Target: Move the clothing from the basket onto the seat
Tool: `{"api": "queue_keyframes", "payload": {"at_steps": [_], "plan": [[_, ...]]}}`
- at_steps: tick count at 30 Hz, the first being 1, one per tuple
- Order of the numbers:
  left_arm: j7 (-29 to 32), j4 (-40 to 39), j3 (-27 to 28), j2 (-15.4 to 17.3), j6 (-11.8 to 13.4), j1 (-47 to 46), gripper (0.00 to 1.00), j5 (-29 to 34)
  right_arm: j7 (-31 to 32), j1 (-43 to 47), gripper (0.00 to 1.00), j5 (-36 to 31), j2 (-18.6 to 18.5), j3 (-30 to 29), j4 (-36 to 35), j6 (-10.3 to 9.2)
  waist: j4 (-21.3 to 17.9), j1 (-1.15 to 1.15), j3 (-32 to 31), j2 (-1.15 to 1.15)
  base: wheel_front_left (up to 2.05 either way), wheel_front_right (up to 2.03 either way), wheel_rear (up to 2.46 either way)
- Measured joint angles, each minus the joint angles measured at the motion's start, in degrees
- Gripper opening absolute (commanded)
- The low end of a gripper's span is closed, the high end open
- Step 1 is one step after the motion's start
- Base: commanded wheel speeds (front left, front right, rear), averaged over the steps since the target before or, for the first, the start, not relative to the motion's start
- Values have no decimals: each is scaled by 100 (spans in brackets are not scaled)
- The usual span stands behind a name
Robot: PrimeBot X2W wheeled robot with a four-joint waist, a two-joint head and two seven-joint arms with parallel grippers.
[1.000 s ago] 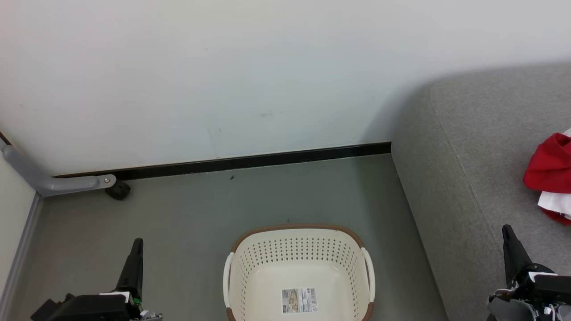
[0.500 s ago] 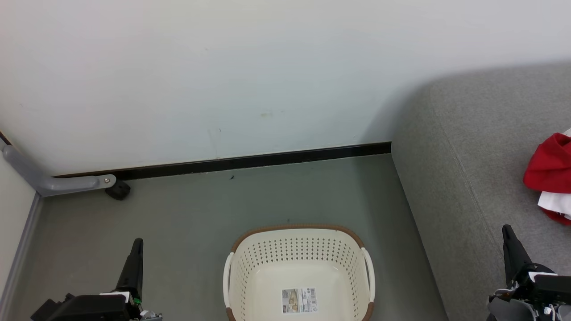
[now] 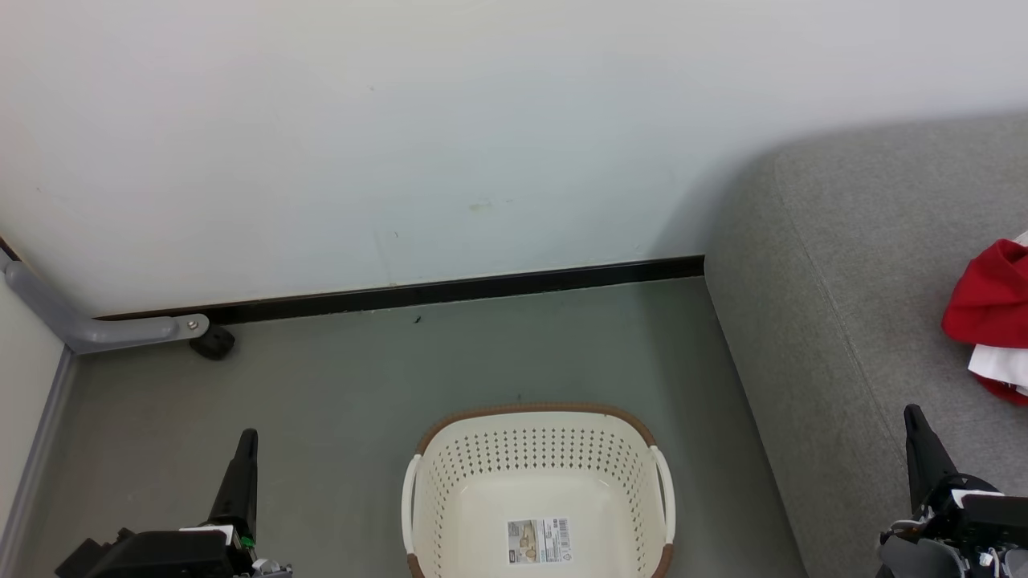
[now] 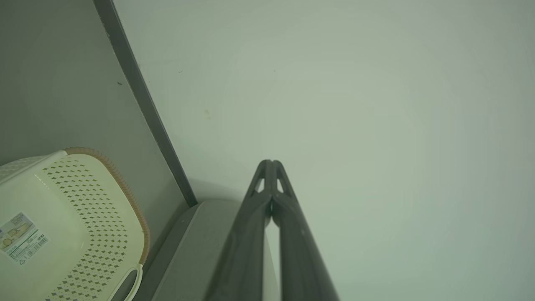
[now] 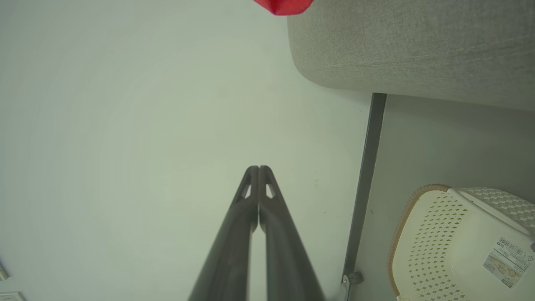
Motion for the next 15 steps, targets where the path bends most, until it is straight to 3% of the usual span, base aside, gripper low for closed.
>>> {"api": "queue_keyframes", "payload": {"at_steps": [15], "plan": [[0,0,0,0,0,0,0,0,0,0,0,0,0,0,0,0,0,0,0,0,0,0,0]]}}
